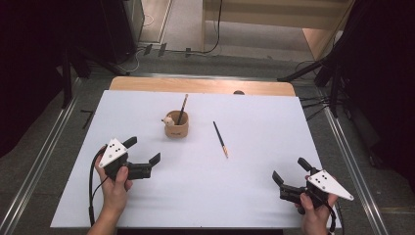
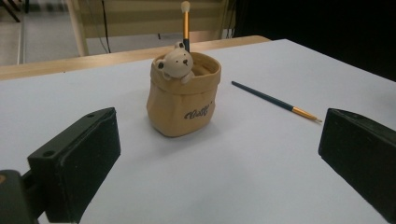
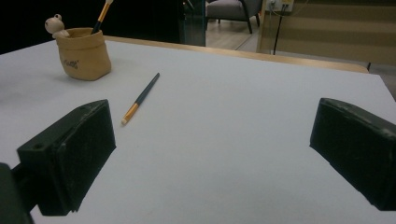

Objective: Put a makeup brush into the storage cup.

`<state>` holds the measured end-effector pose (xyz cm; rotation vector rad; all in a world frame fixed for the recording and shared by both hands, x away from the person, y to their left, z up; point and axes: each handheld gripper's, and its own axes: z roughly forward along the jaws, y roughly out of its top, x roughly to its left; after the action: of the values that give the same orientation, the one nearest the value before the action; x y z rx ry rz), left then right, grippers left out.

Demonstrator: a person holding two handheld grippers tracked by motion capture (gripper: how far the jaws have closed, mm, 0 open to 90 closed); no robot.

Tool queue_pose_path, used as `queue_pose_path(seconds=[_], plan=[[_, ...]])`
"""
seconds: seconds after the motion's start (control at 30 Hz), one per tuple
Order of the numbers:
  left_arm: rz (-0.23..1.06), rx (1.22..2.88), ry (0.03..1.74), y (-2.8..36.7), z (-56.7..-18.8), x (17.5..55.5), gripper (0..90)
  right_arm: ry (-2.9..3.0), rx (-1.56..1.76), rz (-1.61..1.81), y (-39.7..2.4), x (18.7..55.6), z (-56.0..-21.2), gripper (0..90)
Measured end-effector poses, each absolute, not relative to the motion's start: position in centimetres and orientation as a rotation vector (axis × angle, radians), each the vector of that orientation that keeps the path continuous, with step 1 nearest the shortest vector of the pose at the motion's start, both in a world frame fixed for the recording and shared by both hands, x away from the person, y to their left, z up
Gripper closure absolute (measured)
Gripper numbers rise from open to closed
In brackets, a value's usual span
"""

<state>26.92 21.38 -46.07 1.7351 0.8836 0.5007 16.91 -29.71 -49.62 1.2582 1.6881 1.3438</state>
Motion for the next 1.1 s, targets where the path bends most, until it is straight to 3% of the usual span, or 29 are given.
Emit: queue_pose_path(seconds=[1.1], plan=[[0.530, 1.684, 0.950, 28.8, -47.5, 22.9, 0.0, 1.670, 1.275, 1.321, -30.0, 16.9, -49.7, 0.3]])
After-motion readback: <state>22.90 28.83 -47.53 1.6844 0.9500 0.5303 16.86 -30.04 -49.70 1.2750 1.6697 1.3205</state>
